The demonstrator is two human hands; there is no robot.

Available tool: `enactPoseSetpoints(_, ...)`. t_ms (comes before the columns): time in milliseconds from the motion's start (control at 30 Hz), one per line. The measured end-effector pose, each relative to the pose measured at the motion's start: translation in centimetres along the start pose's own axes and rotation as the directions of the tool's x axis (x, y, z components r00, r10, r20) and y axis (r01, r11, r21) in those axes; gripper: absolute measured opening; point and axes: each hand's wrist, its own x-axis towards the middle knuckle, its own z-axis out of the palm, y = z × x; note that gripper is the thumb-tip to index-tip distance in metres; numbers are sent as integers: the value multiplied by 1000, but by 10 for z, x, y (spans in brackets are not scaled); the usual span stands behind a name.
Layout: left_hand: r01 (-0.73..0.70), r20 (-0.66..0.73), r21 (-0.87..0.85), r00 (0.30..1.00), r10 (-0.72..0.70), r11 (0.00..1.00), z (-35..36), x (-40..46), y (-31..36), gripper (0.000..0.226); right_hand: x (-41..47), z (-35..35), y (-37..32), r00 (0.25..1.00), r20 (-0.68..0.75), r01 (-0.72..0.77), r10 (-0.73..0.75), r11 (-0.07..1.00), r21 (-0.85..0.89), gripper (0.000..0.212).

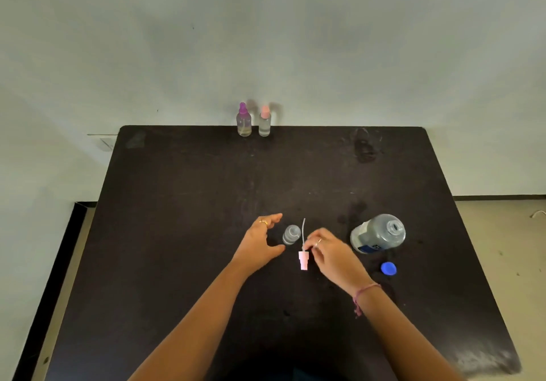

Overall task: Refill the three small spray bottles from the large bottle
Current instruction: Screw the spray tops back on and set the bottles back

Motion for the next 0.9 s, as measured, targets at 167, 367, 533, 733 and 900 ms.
enactPoseSetpoints(167,18,-75,-32,997,-21,999,21,5,5,73,-19,15,-1,973,162,197,-164,956,-218,42)
enactPoseSetpoints(367,34,-128,-82,991,-44,996,40,5,7,47,-14,15,-5,957,199,256,-212,939,-230,34)
enactPoseSetpoints(533,19,-256,-181,964,-66,983,42,-4,22,41,-15,8,1,948,147,302,-282,942,-145,36)
enactPoseSetpoints(733,-157,-396,-307,918,24,939,21,-32,61,40,-19,-73,-23,918,-328,333,-224,884,328,22)
enactPoseSetpoints(900,-242,-488,-313,871,63,918,8,-50,92,39,-26,-164,-63,859,-511,375,-9,692,617,21)
